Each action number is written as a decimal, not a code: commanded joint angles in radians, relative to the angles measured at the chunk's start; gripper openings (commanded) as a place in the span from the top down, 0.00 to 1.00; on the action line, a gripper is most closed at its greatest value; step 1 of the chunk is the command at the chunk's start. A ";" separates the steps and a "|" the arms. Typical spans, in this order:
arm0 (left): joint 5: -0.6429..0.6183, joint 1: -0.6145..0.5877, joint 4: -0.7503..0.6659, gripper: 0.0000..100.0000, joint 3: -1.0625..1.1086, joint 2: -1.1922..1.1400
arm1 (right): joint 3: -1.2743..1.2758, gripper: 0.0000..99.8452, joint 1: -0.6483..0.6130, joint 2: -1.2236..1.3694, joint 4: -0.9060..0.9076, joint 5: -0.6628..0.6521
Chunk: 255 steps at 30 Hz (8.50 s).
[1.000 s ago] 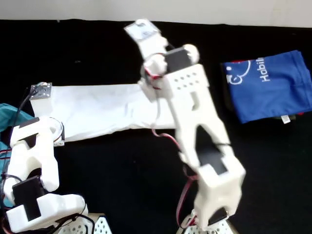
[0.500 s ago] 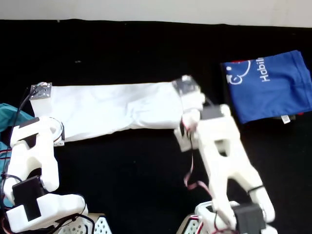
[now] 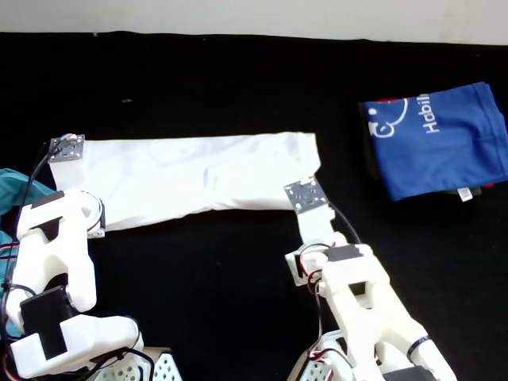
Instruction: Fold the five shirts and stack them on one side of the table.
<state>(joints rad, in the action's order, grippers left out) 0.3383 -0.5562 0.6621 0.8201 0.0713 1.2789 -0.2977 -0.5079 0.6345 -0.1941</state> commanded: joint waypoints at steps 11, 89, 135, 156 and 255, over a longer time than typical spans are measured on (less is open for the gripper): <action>-0.011 0.012 -0.012 0.99 0.004 -0.012 | 0.013 0.99 0.005 -0.001 -0.056 0.009; -0.075 0.363 1.106 0.99 -1.506 -0.467 | 0.102 0.99 0.283 -0.352 0.148 0.003; -0.203 0.754 0.890 0.88 -1.747 -0.892 | 0.487 0.99 0.334 -1.115 0.285 0.003; -0.207 1.040 1.059 0.88 -2.058 -0.878 | 0.498 0.99 0.334 -1.121 0.283 0.003; -0.201 0.257 0.517 0.88 -0.188 0.188 | 0.501 0.99 0.312 -1.121 0.269 0.002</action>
<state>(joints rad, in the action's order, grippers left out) 0.1250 -0.2770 1.3065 0.4074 0.1128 1.6763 0.0261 -1.6172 0.9198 -0.1926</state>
